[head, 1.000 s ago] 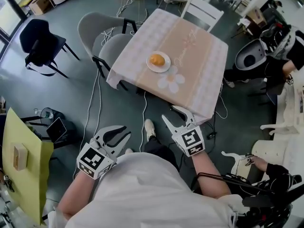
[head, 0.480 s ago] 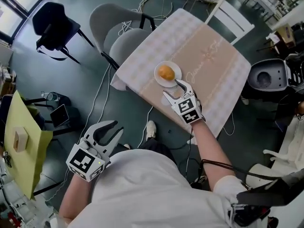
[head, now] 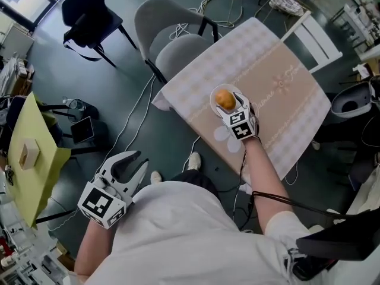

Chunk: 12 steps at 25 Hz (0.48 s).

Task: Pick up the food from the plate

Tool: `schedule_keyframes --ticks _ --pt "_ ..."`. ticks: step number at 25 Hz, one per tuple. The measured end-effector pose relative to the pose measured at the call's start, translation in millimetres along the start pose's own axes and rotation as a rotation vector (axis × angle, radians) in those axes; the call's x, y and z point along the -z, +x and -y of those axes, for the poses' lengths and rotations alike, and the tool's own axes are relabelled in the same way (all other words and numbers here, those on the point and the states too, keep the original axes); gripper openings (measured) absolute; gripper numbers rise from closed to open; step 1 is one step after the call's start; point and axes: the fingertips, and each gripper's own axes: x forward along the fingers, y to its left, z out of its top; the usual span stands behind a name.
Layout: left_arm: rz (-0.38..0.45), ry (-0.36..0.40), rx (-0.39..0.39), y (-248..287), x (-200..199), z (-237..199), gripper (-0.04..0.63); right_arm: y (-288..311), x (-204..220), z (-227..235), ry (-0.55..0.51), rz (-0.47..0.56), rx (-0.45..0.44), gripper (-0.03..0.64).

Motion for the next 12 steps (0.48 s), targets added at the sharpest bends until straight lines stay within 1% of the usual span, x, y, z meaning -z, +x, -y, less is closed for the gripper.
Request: schedule_keyframes --ticks 2,6,9,12 --pt "-0.002 -0.018 -0.014 -4.0 2.5 -1.7 0.095 7.0 3.5 0.6 -0.005 -0.021 -0.011 0.35" --pt "-0.01 -0.029 -0.027 -9.1 6.0 -5.4 0.095 17.6 10.2 -1.4 -0.023 -0.058 -0.019 0.35" --pt "-0.009 -0.034 -0.028 -8.4 6.2 -8.1 0.095 18.1 10.1 3.3 -0.004 -0.059 -0.017 0.337" --pt "-0.004 -0.033 -0.02 -10.4 7.3 -10.0 0.095 11.9 4.3 2.9 0.005 -0.039 -0.013 0.336"
